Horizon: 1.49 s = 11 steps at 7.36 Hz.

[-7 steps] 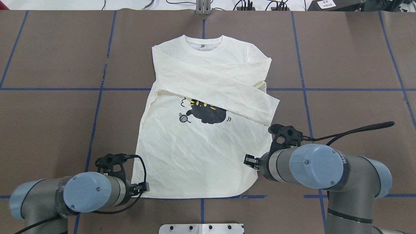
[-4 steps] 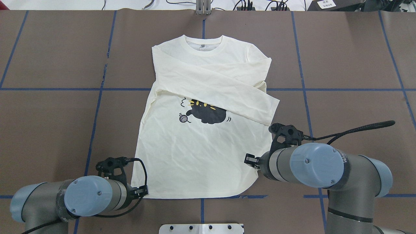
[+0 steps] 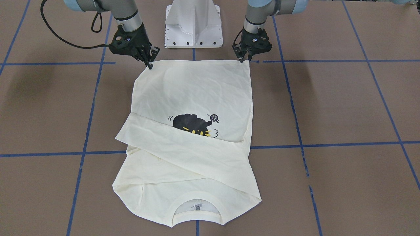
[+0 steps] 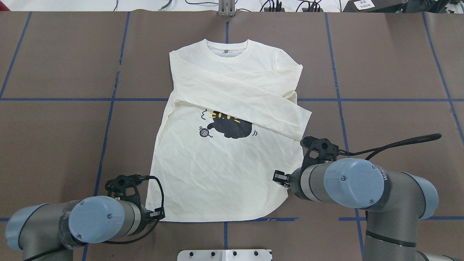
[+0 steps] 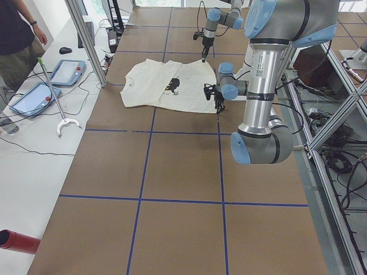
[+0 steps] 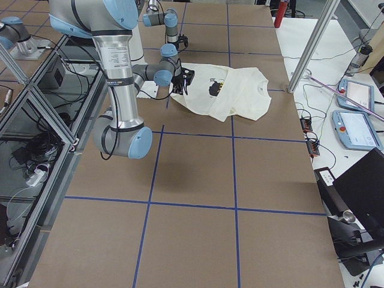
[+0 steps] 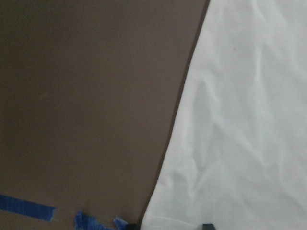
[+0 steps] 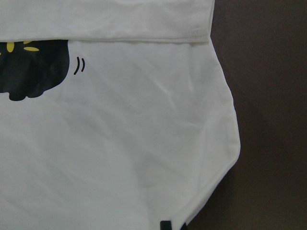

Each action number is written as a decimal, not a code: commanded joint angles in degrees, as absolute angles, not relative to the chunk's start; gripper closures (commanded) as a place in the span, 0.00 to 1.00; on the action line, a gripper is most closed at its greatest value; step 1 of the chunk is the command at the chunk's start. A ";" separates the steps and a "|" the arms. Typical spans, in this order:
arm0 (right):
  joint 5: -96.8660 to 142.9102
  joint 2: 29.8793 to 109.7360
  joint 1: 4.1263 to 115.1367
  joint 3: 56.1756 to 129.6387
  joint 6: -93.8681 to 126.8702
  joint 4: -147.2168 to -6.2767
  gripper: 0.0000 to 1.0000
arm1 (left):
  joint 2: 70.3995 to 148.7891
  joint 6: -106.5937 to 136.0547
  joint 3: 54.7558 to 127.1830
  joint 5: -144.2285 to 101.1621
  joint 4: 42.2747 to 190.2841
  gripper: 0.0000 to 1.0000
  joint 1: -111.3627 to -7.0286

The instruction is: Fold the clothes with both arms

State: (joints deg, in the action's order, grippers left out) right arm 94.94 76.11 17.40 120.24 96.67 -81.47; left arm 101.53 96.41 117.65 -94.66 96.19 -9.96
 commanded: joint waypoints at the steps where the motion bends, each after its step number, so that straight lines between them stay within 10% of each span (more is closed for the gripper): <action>1: 95.01 76.11 17.67 120.15 96.50 -81.56 1.00 | 101.60 96.33 118.92 -94.66 94.66 0.54 -9.84; 5: 95.01 76.20 17.67 120.06 96.42 -81.56 1.00 | 101.60 95.71 117.60 -94.66 94.66 0.23 -9.58; 11: 95.01 76.20 17.67 119.97 96.42 -81.65 1.00 | 101.87 95.01 115.84 -94.57 94.92 0.19 -9.76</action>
State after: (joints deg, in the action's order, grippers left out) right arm 95.01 76.19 17.67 119.98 96.44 -81.62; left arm 101.86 95.03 115.98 -94.55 94.91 -9.75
